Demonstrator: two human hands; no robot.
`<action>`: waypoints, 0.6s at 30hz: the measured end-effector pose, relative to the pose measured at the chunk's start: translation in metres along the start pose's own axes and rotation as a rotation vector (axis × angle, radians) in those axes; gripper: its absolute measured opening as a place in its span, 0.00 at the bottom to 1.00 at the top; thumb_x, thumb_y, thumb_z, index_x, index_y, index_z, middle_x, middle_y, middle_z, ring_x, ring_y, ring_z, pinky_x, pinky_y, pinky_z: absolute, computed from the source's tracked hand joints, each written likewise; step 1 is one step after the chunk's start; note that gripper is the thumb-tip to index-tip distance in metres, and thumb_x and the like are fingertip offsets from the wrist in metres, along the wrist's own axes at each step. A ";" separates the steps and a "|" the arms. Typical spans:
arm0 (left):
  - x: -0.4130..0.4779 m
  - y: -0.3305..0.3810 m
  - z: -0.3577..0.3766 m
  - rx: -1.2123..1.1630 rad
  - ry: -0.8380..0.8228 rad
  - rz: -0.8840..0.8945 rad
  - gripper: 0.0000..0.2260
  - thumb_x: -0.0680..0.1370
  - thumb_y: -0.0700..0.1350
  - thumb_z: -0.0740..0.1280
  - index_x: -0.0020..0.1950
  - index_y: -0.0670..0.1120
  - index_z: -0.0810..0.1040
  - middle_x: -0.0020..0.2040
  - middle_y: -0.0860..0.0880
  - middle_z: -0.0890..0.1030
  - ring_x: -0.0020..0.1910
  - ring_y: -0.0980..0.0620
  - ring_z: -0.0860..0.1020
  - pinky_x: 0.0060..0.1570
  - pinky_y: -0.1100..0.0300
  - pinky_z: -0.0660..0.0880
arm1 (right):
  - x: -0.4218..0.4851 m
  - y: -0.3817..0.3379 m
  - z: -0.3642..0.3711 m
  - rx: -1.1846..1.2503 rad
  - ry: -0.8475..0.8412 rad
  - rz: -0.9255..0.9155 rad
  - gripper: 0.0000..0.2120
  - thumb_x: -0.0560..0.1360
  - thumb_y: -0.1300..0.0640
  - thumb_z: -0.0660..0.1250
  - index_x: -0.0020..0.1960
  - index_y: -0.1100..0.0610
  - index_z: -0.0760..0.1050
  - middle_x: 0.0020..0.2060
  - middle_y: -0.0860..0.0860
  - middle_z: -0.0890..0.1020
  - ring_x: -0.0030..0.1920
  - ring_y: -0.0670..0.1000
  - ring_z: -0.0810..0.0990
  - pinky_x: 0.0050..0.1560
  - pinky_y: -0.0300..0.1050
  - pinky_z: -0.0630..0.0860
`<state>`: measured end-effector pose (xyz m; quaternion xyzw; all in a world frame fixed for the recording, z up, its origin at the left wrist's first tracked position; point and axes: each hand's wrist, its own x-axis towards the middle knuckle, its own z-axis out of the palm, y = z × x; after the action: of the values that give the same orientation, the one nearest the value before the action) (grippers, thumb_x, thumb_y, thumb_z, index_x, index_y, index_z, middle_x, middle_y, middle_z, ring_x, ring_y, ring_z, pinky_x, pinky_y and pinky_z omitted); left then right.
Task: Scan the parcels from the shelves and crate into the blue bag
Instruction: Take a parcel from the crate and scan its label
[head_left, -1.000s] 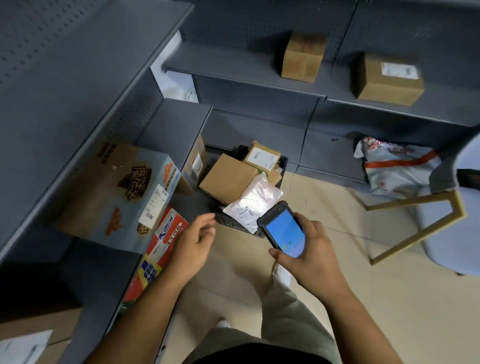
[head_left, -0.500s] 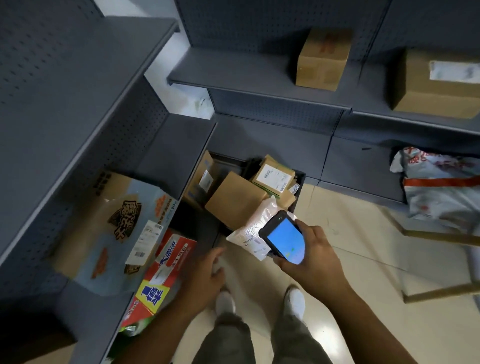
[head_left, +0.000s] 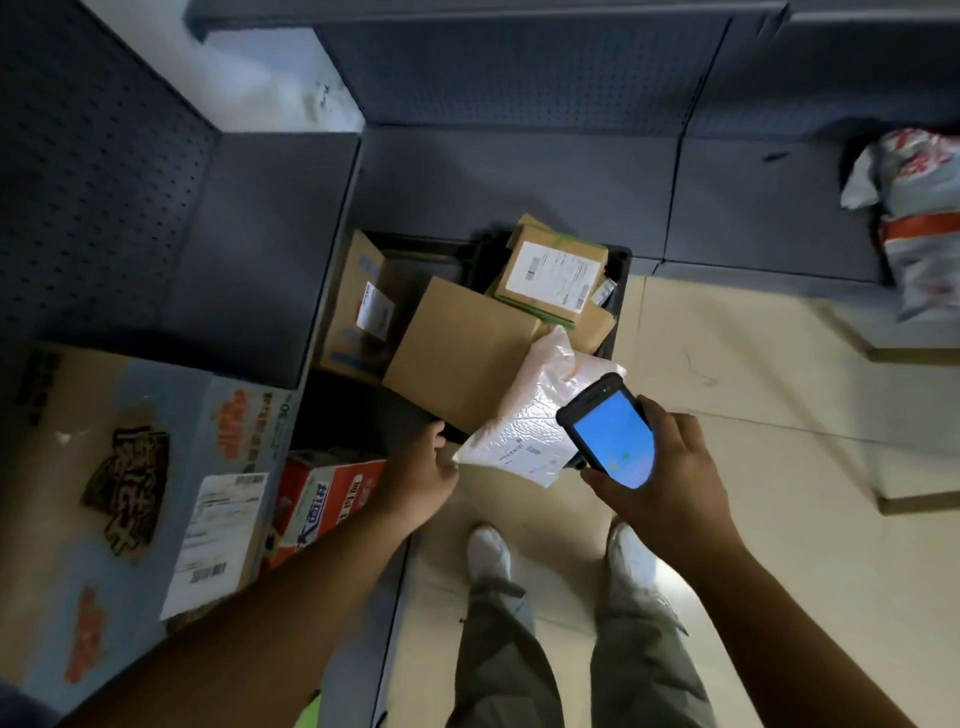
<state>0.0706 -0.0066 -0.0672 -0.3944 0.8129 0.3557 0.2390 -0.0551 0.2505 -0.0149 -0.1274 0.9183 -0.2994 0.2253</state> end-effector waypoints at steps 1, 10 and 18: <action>0.015 -0.005 0.009 0.037 -0.017 0.000 0.29 0.78 0.40 0.70 0.79 0.43 0.65 0.73 0.42 0.75 0.69 0.44 0.75 0.68 0.54 0.72 | 0.007 0.003 0.009 -0.008 -0.005 -0.005 0.46 0.61 0.43 0.81 0.73 0.54 0.65 0.61 0.53 0.74 0.56 0.53 0.76 0.48 0.44 0.75; 0.103 -0.056 0.093 0.026 -0.029 -0.108 0.22 0.73 0.46 0.76 0.66 0.45 0.78 0.60 0.45 0.83 0.60 0.44 0.81 0.57 0.54 0.77 | 0.022 0.047 0.048 -0.015 -0.027 0.002 0.46 0.59 0.49 0.84 0.72 0.55 0.68 0.59 0.51 0.74 0.53 0.49 0.73 0.48 0.41 0.70; 0.078 -0.045 0.107 -0.523 0.192 -0.009 0.07 0.70 0.54 0.68 0.45 0.55 0.79 0.42 0.52 0.82 0.41 0.54 0.79 0.44 0.54 0.74 | -0.001 0.059 0.058 0.087 -0.095 0.262 0.43 0.61 0.46 0.82 0.72 0.49 0.67 0.56 0.47 0.74 0.53 0.49 0.74 0.50 0.42 0.71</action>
<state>0.0737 0.0190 -0.2049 -0.4783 0.7105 0.5135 0.0525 -0.0311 0.2684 -0.0922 -0.0107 0.9016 -0.3008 0.3108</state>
